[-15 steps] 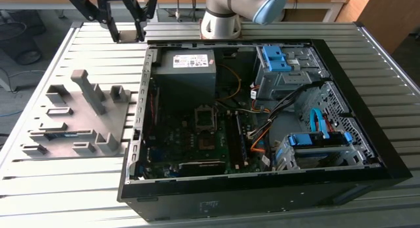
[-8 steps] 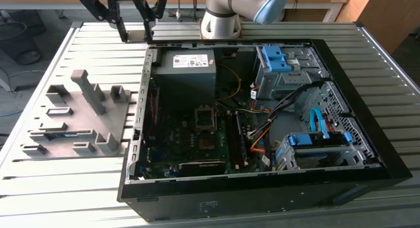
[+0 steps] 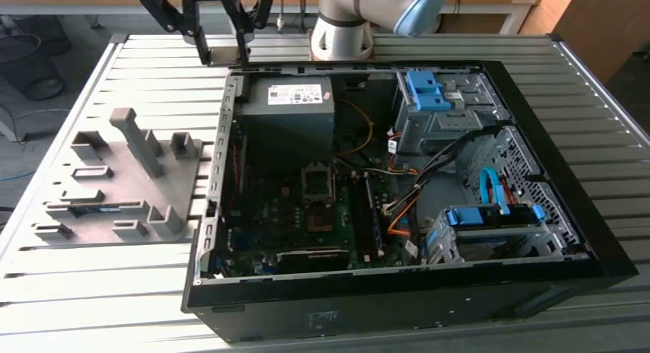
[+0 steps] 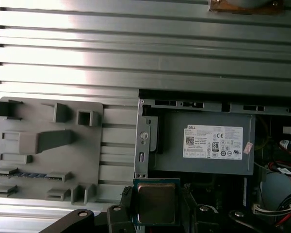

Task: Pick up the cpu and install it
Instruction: 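Pick up the cpu and move it towards the insertion slot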

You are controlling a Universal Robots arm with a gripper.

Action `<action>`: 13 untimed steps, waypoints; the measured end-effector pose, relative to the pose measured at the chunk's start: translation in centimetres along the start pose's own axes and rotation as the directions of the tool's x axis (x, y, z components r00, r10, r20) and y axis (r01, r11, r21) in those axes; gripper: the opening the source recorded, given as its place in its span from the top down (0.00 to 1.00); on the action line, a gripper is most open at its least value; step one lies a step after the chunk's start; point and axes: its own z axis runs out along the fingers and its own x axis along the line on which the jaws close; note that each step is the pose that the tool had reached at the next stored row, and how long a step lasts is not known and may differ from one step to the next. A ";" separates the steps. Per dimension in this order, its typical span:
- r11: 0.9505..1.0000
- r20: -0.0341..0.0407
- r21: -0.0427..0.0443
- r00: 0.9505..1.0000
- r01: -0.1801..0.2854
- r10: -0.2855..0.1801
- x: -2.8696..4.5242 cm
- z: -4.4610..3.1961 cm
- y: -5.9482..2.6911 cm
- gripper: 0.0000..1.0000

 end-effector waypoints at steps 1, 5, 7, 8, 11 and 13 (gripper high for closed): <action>1.000 0.000 0.000 1.000 0.000 0.000 -0.16 0.00 -0.01 0.53; 1.000 0.000 0.000 1.000 0.000 0.000 -0.78 0.01 -0.03 0.53; 1.000 0.000 0.000 1.000 0.000 0.000 -1.07 0.01 -0.04 0.53; 1.000 0.000 0.000 1.000 0.000 0.000 -1.23 0.01 -0.04 0.53; 1.000 0.000 0.000 1.000 0.000 0.000 -1.74 0.02 -0.06 0.53; 1.000 0.000 0.000 1.000 0.000 0.000 -2.08 0.02 -0.08 0.53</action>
